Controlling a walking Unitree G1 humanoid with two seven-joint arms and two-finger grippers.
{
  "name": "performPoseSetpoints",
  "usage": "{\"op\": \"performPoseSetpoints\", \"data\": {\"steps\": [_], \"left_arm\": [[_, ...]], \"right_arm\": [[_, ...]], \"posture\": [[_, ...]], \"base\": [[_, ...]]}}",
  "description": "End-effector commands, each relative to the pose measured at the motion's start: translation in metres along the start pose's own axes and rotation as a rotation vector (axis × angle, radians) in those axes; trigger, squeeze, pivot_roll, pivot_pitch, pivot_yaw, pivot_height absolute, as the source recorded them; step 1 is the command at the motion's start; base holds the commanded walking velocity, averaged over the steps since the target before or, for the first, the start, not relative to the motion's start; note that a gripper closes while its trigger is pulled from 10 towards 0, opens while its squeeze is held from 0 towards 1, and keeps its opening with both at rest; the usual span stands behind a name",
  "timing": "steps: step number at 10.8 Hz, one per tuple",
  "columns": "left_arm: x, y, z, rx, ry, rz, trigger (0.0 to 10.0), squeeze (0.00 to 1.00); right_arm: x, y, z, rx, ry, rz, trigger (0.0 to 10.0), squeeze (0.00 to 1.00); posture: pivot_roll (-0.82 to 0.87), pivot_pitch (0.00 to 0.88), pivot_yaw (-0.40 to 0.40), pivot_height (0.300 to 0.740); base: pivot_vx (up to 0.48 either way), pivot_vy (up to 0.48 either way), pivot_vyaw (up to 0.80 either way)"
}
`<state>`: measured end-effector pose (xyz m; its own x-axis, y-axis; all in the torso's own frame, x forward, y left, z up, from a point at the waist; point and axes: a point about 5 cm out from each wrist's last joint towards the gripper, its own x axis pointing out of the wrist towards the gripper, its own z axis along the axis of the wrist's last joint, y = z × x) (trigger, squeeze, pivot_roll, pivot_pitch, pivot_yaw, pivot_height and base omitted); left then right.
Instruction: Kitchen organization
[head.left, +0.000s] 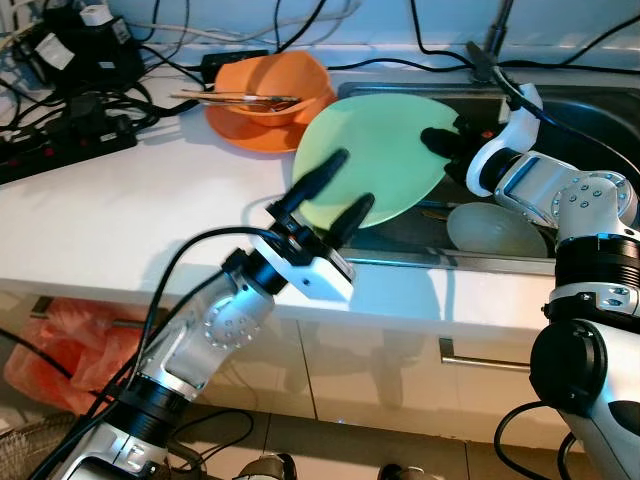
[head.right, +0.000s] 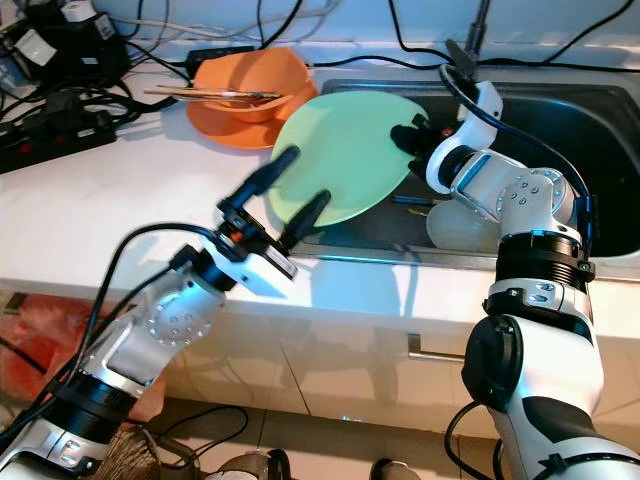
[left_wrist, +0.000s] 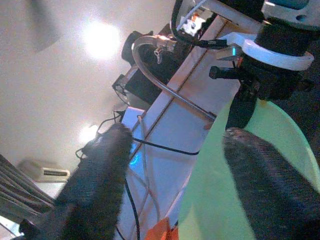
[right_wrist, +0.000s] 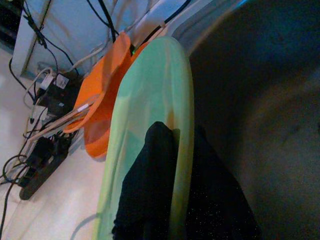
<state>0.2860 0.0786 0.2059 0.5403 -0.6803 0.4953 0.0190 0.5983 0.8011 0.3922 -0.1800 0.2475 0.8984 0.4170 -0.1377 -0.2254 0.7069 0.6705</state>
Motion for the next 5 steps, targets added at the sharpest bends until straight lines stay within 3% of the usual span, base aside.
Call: {"op": "performPoseSetpoints", "data": {"steps": [1,5], "left_arm": [[0.004,0.006,0.005,0.009,-0.03,0.01,10.0,1.0],[0.0,0.014,0.001,-0.099,0.041,0.029,10.0,1.0]], "right_arm": [[-0.001,0.0,0.005,-0.019,-0.013,-0.016,0.0,0.0],[-0.01,-0.013,0.027,-0.014,-0.116,-0.066,0.0,0.0]], "posture": [[0.02,0.129,0.07,0.74],[0.02,0.126,0.073,0.74]], "base": [[0.0,0.0,0.0],[0.0,0.0,0.0]]}}
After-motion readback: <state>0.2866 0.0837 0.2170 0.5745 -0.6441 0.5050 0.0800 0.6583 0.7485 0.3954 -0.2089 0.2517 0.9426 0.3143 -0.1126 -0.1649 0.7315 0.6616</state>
